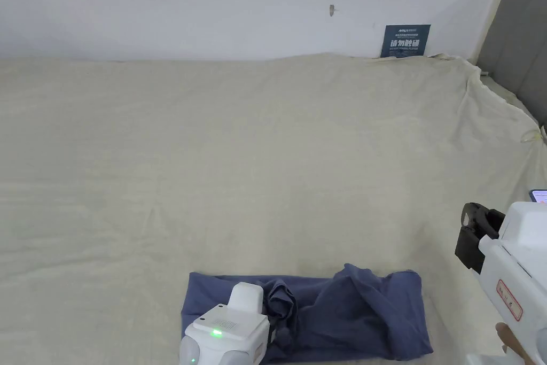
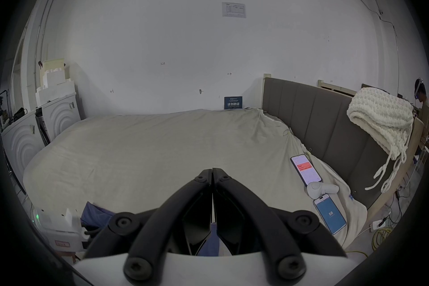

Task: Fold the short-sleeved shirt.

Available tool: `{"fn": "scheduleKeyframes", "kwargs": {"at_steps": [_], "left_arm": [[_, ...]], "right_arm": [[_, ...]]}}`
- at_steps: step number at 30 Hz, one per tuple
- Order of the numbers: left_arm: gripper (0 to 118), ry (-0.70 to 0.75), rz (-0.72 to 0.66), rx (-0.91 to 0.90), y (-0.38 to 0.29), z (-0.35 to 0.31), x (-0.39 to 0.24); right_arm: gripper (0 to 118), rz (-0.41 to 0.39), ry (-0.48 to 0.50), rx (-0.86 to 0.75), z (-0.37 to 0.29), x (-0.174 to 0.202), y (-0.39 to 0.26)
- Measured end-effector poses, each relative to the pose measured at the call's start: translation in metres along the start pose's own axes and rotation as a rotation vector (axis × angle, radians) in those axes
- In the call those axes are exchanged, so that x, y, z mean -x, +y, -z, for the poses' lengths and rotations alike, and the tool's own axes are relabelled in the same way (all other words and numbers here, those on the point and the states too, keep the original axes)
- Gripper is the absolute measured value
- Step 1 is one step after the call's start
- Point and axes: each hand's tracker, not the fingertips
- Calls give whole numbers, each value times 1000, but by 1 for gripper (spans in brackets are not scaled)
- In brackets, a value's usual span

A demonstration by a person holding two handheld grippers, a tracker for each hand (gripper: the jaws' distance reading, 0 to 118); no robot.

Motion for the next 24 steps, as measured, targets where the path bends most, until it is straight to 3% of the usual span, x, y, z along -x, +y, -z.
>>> {"fn": "scheduleKeyframes", "kwargs": {"at_steps": [12, 24], "left_arm": [[0, -56, 40, 14, 7, 10, -37], [0, -128, -32, -73, 48, -50, 15]], "right_arm": [[0, 8, -25, 2, -3, -11, -2], [0, -1, -20, -12, -5, -8, 6]]}}
